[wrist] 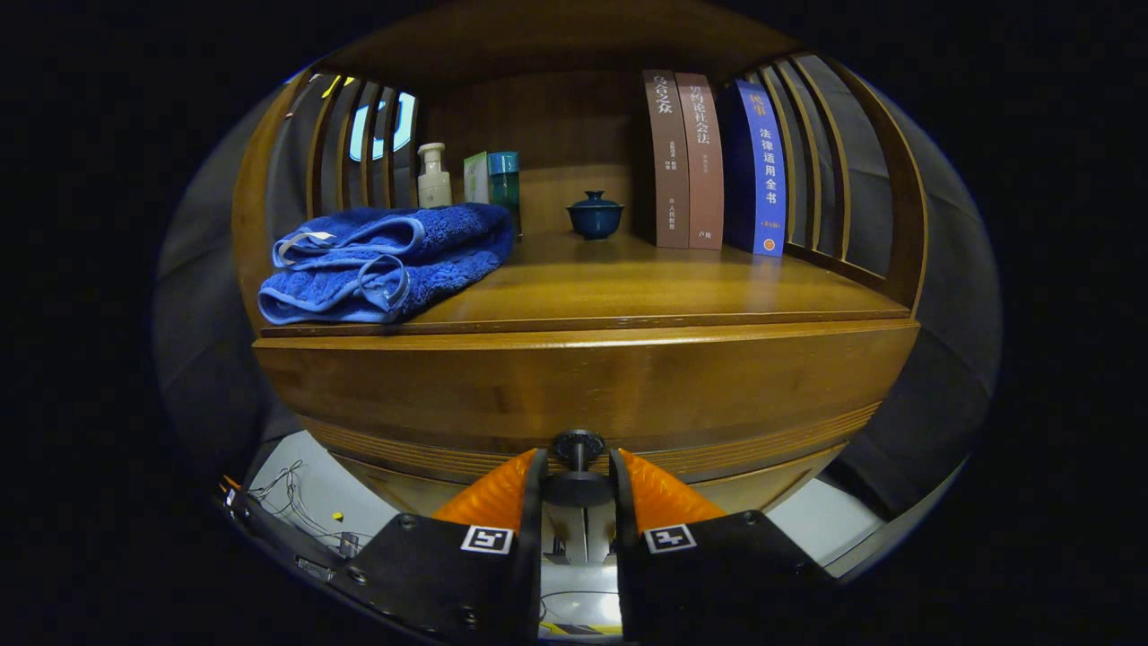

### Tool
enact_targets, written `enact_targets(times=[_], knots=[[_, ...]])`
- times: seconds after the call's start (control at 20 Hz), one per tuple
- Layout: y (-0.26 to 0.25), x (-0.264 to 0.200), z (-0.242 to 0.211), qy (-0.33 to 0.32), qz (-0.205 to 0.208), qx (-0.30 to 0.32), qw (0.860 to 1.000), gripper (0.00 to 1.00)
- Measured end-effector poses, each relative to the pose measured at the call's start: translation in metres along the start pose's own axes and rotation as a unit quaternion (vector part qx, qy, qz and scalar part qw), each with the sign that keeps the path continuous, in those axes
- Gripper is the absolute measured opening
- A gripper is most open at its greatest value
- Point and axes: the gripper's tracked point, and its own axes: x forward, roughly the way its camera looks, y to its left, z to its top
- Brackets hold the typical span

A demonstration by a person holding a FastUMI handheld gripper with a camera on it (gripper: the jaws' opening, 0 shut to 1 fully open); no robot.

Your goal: Pull open the drawer, take out the items inside it, and place them on the countertop above the cabinet.

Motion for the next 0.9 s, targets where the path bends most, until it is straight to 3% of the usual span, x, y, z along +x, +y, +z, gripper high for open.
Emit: enact_targets(times=[0.9], knots=[[-0.004, -0.125, -0.060, 0.043, 0.001, 0.000, 0.999, 0.38]])
